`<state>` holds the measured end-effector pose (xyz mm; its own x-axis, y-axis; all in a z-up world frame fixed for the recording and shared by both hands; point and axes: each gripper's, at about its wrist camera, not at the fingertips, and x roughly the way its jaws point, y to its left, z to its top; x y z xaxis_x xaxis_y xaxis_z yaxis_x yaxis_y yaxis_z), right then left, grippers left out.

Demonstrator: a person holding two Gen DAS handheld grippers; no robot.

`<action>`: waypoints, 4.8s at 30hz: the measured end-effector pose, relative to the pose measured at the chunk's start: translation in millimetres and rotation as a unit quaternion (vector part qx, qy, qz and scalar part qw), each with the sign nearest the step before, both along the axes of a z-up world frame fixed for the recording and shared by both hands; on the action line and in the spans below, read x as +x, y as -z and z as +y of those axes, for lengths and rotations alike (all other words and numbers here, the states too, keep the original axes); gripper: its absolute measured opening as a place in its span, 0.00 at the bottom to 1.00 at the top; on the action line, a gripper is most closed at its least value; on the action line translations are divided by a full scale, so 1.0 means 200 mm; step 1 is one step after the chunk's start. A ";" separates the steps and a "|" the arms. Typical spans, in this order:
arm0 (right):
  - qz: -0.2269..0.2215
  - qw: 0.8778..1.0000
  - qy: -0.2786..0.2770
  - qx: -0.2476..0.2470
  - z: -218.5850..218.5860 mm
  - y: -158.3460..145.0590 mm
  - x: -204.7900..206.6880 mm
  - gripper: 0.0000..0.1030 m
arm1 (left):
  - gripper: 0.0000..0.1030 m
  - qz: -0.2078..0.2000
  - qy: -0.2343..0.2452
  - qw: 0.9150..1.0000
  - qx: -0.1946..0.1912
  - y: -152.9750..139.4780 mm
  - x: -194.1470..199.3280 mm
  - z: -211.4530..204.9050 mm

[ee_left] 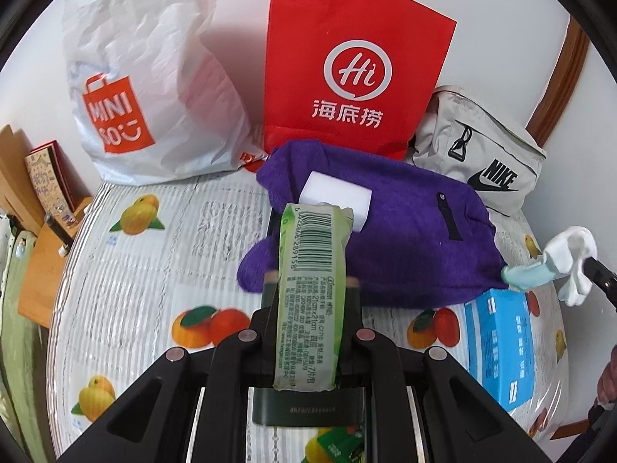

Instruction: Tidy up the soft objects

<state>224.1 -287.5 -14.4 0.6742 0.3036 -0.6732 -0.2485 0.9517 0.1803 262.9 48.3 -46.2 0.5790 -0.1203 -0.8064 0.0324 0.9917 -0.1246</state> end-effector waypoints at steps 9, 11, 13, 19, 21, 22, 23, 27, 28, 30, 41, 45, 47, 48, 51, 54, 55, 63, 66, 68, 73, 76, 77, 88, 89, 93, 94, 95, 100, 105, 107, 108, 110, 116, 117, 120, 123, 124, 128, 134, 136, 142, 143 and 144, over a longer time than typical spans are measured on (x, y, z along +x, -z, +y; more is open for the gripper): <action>0.011 1.000 0.023 -0.003 0.02 0.07 0.26 0.09 | 0.16 -0.002 0.013 1.000 -0.001 0.01 0.16 -0.03; 0.015 1.000 0.023 -0.005 0.04 0.10 0.31 0.09 | 0.16 0.002 0.018 1.000 0.000 0.02 0.21 -0.04; 0.022 0.999 0.022 -0.006 0.05 0.13 0.36 0.09 | 0.16 0.005 0.019 1.000 0.000 0.03 0.24 -0.05; 0.041 0.999 0.021 -0.016 0.07 0.21 0.49 0.09 | 0.16 0.019 0.035 0.999 -0.019 0.09 0.36 -0.08; 0.051 0.998 0.019 -0.024 0.09 0.26 0.53 0.09 | 0.16 0.024 0.041 0.999 -0.014 0.12 0.39 -0.11; 0.056 0.998 0.017 -0.026 0.09 0.27 0.55 0.09 | 0.16 0.027 0.042 0.999 -0.006 0.13 0.41 -0.12; 0.061 0.998 0.014 -0.028 0.10 0.29 0.56 0.09 | 0.16 0.030 0.046 0.998 -0.006 0.15 0.43 -0.14; 0.074 0.996 0.010 -0.041 0.12 0.37 0.62 0.09 | 0.16 0.047 0.057 0.997 -0.012 0.22 0.48 -0.17; 0.079 0.996 0.012 -0.046 0.13 0.40 0.64 0.09 | 0.16 0.052 0.059 0.997 -0.011 0.25 0.50 -0.19; 0.089 0.995 0.012 -0.048 0.13 0.44 0.67 0.10 | 0.16 0.064 0.065 0.996 -0.015 0.29 0.52 -0.20; 0.122 0.991 0.013 -0.054 0.14 0.57 0.78 0.17 | 0.19 0.096 0.068 0.993 -0.013 0.41 0.61 -0.24; 0.123 0.991 0.010 -0.049 0.14 0.57 0.77 0.44 | 0.45 0.095 0.062 0.994 0.003 0.41 0.61 -0.24; 0.119 0.991 0.011 -0.053 0.15 0.57 0.76 0.53 | 0.55 0.088 0.057 0.994 0.008 0.39 0.59 -0.23; 0.118 0.991 0.011 -0.055 0.15 0.57 0.75 0.55 | 0.56 0.085 0.056 0.995 0.008 0.38 0.59 -0.23; 0.123 0.991 0.012 -0.060 0.16 0.57 0.74 0.55 | 0.56 0.079 0.051 0.995 0.013 0.34 0.56 -0.21; 0.122 0.991 0.019 -0.053 0.15 0.55 0.70 0.55 | 0.56 0.068 0.049 0.996 0.020 0.29 0.52 -0.21; 0.121 0.991 0.020 -0.049 0.14 0.54 0.69 0.55 | 0.56 0.065 0.049 0.996 0.020 0.27 0.50 -0.20; 0.089 0.994 0.042 -0.042 0.11 0.38 0.55 0.77 | 0.59 0.037 0.049 0.998 0.027 0.12 0.35 -0.18; 0.081 0.995 0.046 -0.040 0.10 0.33 0.49 0.77 | 0.60 0.030 0.045 0.998 0.029 0.08 0.28 -0.15; 0.077 0.995 0.047 -0.036 0.09 0.30 0.43 0.77 | 0.60 0.025 0.042 0.998 0.029 0.05 0.22 -0.13; 0.066 0.996 0.045 -0.033 0.12 0.24 0.29 0.77 | 0.60 0.020 0.038 0.999 0.025 0.03 0.08 -0.13; 0.060 0.997 0.042 -0.027 0.13 0.21 0.17 0.77 | 0.60 0.021 0.043 0.998 0.029 0.03 -0.02 -0.15; 0.058 0.997 0.042 -0.026 0.13 0.21 0.13 0.77 | 0.60 0.021 0.045 0.998 0.028 0.04 -0.06 -0.16; 0.052 0.998 0.036 -0.012 0.13 0.21 -0.32 0.77 | 0.61 0.023 0.075 0.997 0.021 0.11 -0.46 -0.26; 0.053 0.998 0.035 -0.009 0.13 0.22 -0.36 0.77 | 0.61 0.023 0.079 0.996 0.023 0.11 -0.49 -0.27; 0.048 0.998 0.034 -0.012 0.13 0.23 -0.50 0.77 | 0.64 0.019 0.093 0.995 0.033 0.16 -0.62 -0.34; 0.047 0.998 0.032 -0.014 0.13 0.24 -0.53 0.77 | 0.64 0.019 0.095 0.995 0.034 0.17 -0.64 -0.35; 0.046 0.998 0.030 -0.017 0.14 0.25 -0.57 0.77 | 0.64 0.020 0.099 0.994 0.035 0.18 -0.66 -0.37; 0.052 0.998 0.028 -0.025 0.15 0.33 -0.68 0.77 | 0.65 0.020 0.106 0.994 0.037 0.25 -0.74 -0.41; 0.063 0.998 0.022 -0.020 0.17 0.43 -0.76 0.77 | 0.65 0.019 0.105 0.993 0.044 0.33 -0.79 -0.43; 0.066 0.997 0.022 -0.017 0.17 0.45 -0.77 0.77 | 0.65 0.015 0.103 0.994 0.045 0.36 -0.80 -0.44; 0.068 0.997 0.021 -0.015 0.17 0.46 -0.78 0.77 | 0.66 0.012 0.099 0.994 0.047 0.37 -0.81 -0.44; 0.072 0.997 0.021 -0.014 0.17 0.49 -0.79 0.77 | 0.67 0.009 0.093 0.995 0.045 0.39 -0.81 -0.43; 0.074 0.997 0.014 -0.018 0.22 0.53 -0.80 0.77 | 0.67 0.004 0.086 0.996 0.032 0.46 -0.81 -0.42; 0.074 0.997 0.013 -0.019 0.23 0.54 -0.80 0.77 | 0.67 0.003 0.085 0.996 0.030 0.47 -0.81 -0.42; 0.075 0.997 0.014 -0.020 0.23 0.56 -0.80 0.77 | 0.67 -0.001 0.080 0.997 0.013 0.48 -0.81 -0.40; 0.081 0.996 0.014 -0.020 0.24 0.58 -0.80 0.77 | 0.60 -0.003 0.078 0.997 0.004 0.49 -0.81 -0.38; 0.080 0.997 0.014 -0.021 0.24 0.58 -0.80 0.77 | 0.58 -0.006 0.078 0.997 0.003 0.49 -0.82 -0.38; 0.077 0.997 0.011 -0.022 0.26 0.60 -0.79 0.77 | 0.50 -0.008 0.074 0.997 0.000 0.49 -0.82 -0.36; 0.077 0.997 0.005 -0.026 0.30 0.63 -0.79 0.77 | 0.38 -0.007 0.073 0.997 -0.009 0.48 -0.84 -0.33; 0.076 0.997 0.001 -0.027 0.31 0.64 -0.78 0.75 | 0.35 -0.008 0.072 0.997 -0.015 0.47 -0.85 -0.32; 0.067 0.997 -0.011 -0.043 0.36 0.66 -0.77 0.67 | 0.30 -0.011 0.070 0.997 -0.029 0.45 -0.87 -0.27; 0.066 0.997 -0.012 -0.045 0.37 0.66 -0.76 0.66 | 0.29 -0.013 0.068 0.997 -0.028 0.44 -0.87 -0.26; 0.065 0.997 -0.012 -0.048 0.37 0.67 -0.76 0.63 | 0.29 -0.015 0.066 0.997 -0.029 0.43 -0.87 -0.25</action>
<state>72.8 -212.9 -147.9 0.5731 0.2478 -0.7811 -0.2518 0.9603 0.1200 87.9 -1.4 -132.8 0.5782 -0.2425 -0.7790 0.1671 0.9698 -0.1779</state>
